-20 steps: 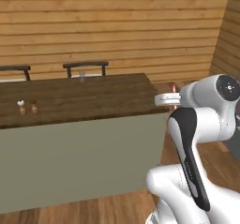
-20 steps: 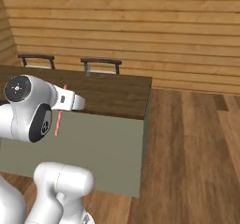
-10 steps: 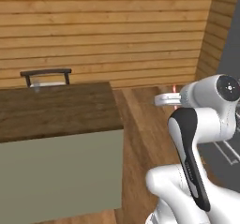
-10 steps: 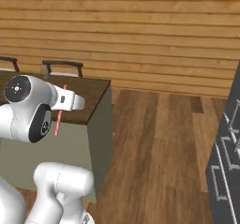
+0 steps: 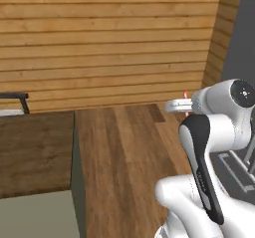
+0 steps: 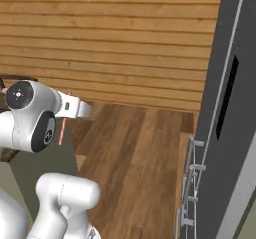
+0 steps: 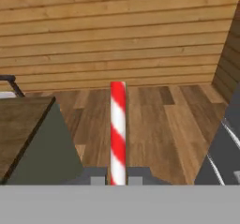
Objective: Take a straw from the drawer in front and place it inside the glass cup on the dining counter.
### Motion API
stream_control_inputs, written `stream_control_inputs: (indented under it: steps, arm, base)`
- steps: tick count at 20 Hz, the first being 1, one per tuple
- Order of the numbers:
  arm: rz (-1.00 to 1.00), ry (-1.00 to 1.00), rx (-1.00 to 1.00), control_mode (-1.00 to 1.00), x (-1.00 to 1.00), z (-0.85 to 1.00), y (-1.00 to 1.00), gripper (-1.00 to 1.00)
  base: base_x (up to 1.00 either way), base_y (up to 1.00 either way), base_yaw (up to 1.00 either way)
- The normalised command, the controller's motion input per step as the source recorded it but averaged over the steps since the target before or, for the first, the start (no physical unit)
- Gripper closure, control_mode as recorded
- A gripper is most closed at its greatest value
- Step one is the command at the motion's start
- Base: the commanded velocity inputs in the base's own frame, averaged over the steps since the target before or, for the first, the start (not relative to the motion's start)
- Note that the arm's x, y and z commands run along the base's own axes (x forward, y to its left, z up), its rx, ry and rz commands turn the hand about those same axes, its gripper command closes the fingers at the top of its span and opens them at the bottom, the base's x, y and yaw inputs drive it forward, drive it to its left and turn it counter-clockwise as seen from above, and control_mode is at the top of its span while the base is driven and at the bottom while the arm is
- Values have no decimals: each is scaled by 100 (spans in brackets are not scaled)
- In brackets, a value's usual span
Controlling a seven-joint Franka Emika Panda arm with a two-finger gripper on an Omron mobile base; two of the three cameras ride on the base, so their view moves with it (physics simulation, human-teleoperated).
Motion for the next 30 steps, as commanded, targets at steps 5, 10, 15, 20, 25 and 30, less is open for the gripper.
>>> stream_control_inputs:
  steps: [5,10,15,20,25,30]
  arm:
    - [0,0,0,100,0,0,0,100]
    - [0,0,0,100,0,0,0,100]
    - [0,0,0,100,0,0,0,100]
    - [0,0,0,100,0,0,0,100]
    - [0,0,0,100,0,0,0,100]
    - [0,0,0,100,0,0,0,100]
  base:
    - [100,-64,14]
    - [100,-3,17]
    - [100,15,5]
    - [100,23,9]
    - [100,36,39]
    - [82,30,68]
